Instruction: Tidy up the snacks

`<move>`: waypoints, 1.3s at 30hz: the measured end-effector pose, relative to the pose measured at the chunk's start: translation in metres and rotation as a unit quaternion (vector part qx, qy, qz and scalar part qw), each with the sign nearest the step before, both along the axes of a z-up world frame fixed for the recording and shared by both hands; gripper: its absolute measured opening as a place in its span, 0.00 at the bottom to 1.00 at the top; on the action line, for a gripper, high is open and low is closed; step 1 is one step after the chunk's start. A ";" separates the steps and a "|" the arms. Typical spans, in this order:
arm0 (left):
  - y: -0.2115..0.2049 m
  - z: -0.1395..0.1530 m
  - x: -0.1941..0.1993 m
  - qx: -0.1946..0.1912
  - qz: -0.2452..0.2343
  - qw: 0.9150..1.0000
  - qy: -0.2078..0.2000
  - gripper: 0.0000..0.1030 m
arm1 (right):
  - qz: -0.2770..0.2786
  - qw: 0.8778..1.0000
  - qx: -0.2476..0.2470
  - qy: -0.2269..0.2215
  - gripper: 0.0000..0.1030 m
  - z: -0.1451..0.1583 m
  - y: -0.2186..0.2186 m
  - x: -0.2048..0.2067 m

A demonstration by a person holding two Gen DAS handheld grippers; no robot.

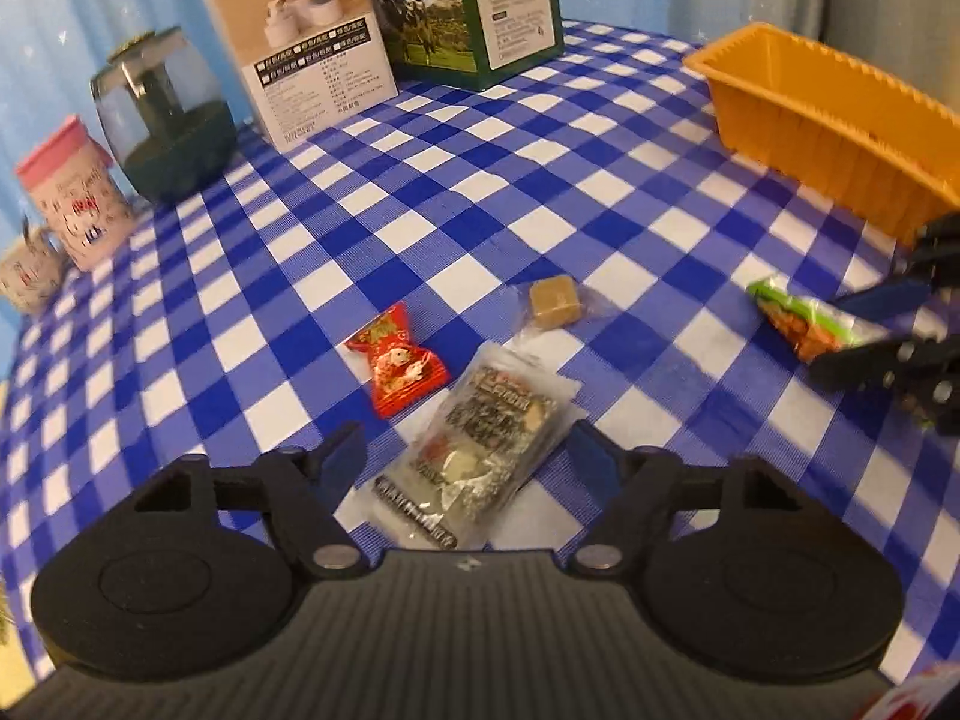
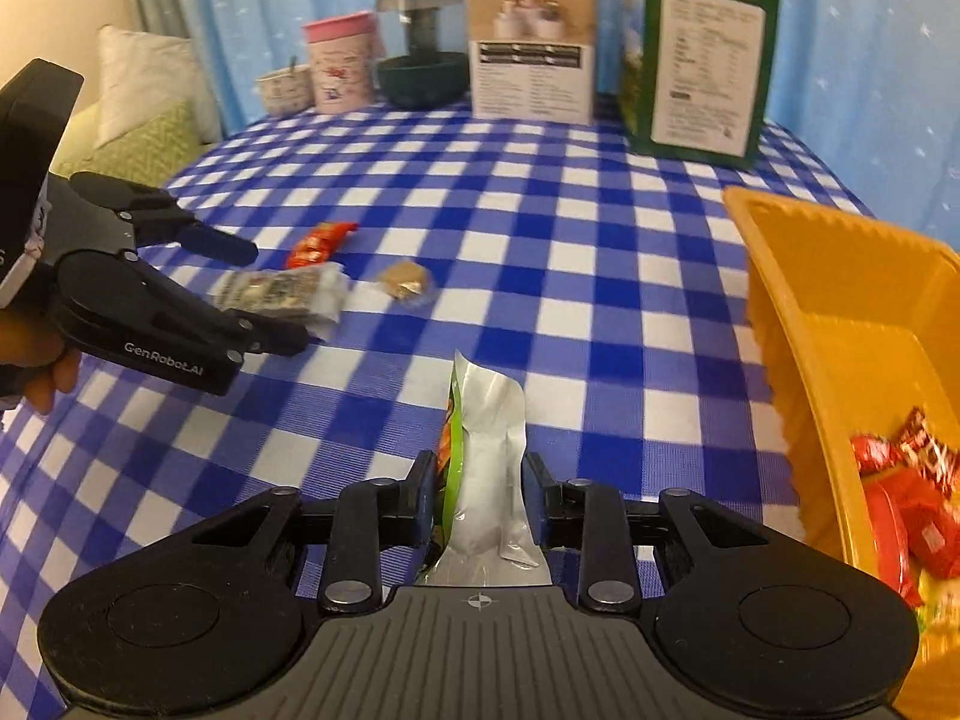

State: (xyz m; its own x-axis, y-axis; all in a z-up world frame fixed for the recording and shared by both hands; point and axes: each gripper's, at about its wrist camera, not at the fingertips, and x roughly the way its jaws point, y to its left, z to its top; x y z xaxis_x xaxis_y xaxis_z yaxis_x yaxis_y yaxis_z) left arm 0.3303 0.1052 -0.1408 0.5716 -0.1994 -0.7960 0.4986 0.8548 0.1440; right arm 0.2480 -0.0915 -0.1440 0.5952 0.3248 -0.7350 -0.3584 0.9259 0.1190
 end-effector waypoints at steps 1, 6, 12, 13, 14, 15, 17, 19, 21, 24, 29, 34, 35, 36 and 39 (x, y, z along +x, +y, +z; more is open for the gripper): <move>0.002 0.001 0.002 -0.013 0.007 1.000 0.012 0.58 | -0.002 1.000 0.003 0.000 0.30 0.000 0.000 0.000; 0.000 0.007 -0.010 -0.030 0.037 0.998 0.031 0.37 | -0.008 1.000 0.009 -0.002 0.30 0.002 0.001 0.001; -0.005 0.002 -0.022 -0.036 0.073 0.997 0.015 0.37 | -0.012 1.000 0.012 0.004 0.30 0.000 0.005 0.001; -0.005 0.002 -0.022 -0.041 0.079 0.996 0.013 0.37 | -0.013 1.000 0.013 0.004 0.30 0.001 0.005 0.000; -0.005 0.001 -0.021 -0.044 0.084 0.995 0.013 0.37 | -0.012 1.000 0.011 0.004 0.30 0.001 0.005 -0.001; -0.004 0.001 -0.021 -0.046 0.089 0.995 0.013 0.37 | -0.012 1.000 0.011 0.006 0.30 0.001 0.005 -0.001; -0.004 0.002 -0.022 -0.050 0.102 0.993 0.017 0.35 | -0.014 1.000 0.010 0.008 0.30 0.001 0.004 -0.002; -0.005 0.004 -0.026 -0.049 0.120 0.991 0.019 0.34 | -0.018 1.000 0.011 0.008 0.30 0.002 0.002 -0.003; -0.005 0.005 -0.033 -0.054 0.139 0.989 0.022 0.34 | -0.023 1.000 0.011 0.006 0.30 0.004 0.000 -0.005; -0.010 0.007 -0.046 -0.054 0.154 0.986 0.029 0.33 | -0.028 0.999 0.015 0.009 0.30 0.007 -0.002 -0.011; -0.019 0.014 -0.070 -0.060 0.166 0.984 0.033 0.33 | -0.035 0.999 0.023 0.012 0.30 0.014 -0.007 -0.026; -0.028 0.030 -0.097 -0.073 0.186 0.979 0.028 0.33 | -0.039 0.999 0.028 0.011 0.30 0.025 -0.013 -0.045; -0.031 0.033 -0.104 -0.077 0.190 0.978 0.027 0.33 | -0.040 0.999 0.028 0.011 0.30 0.027 -0.014 -0.049; -0.033 0.036 -0.109 -0.083 0.195 0.977 0.026 0.33 | -0.041 0.999 0.029 0.011 0.30 0.029 -0.015 -0.054; -0.040 0.046 -0.126 -0.094 0.207 0.974 0.021 0.33 | -0.045 0.999 0.030 0.008 0.30 0.037 -0.019 -0.067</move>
